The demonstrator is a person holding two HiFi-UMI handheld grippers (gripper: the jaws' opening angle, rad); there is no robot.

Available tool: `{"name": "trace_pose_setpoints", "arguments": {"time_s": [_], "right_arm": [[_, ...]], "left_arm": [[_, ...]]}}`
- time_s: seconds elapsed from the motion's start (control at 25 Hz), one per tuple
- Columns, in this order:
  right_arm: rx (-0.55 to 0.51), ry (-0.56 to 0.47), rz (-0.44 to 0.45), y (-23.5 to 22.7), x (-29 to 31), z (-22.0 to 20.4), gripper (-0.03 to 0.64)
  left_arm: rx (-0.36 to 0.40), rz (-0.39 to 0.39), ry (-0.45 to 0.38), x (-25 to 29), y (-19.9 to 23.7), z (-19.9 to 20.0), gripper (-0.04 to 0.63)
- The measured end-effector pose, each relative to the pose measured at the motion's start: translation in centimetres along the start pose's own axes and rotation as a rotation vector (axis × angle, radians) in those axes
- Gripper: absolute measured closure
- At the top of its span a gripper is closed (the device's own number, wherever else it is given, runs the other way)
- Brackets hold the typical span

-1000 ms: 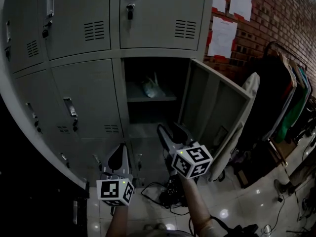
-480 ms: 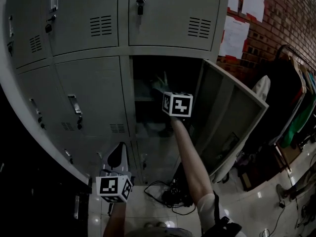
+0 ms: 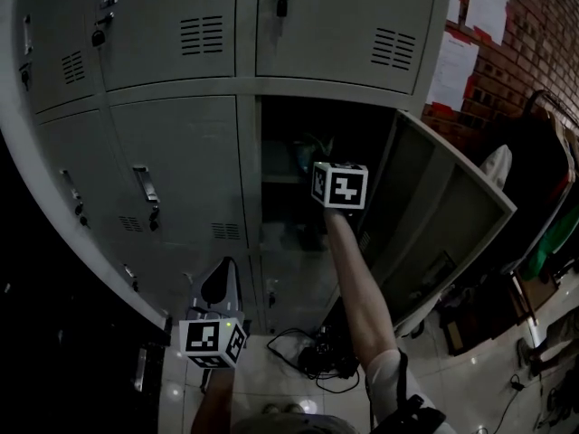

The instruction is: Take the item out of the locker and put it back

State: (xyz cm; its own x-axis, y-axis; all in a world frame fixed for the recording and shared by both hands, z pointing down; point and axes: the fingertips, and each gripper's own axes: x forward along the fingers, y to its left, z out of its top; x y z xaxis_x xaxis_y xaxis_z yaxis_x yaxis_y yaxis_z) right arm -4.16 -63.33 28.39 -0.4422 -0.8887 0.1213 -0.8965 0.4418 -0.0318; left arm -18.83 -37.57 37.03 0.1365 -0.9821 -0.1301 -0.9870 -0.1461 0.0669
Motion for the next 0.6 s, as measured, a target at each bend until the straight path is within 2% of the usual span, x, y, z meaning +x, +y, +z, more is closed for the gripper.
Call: {"name": "trace_pose_setpoints", "arguments": {"time_s": [0.08,0.4,0.6], "right_arm": [[-0.007,0.017,0.025,0.4,0.0,0.0,0.606],[0.002,0.009,0.033,0.3,-0.6,0.2,0.611],[0.001,-0.089,0.046,0.0,-3.3,2.4,0.611]], "left_arm": [[-0.008,0.006,0.002,0.2,0.3,-0.1,0.589],[-0.018,-0.013,-0.001,0.6,-0.4,-0.2,0.589],[-0.013,-0.022,-0.006,0.6,-1.0,0.3,0.589]]}}
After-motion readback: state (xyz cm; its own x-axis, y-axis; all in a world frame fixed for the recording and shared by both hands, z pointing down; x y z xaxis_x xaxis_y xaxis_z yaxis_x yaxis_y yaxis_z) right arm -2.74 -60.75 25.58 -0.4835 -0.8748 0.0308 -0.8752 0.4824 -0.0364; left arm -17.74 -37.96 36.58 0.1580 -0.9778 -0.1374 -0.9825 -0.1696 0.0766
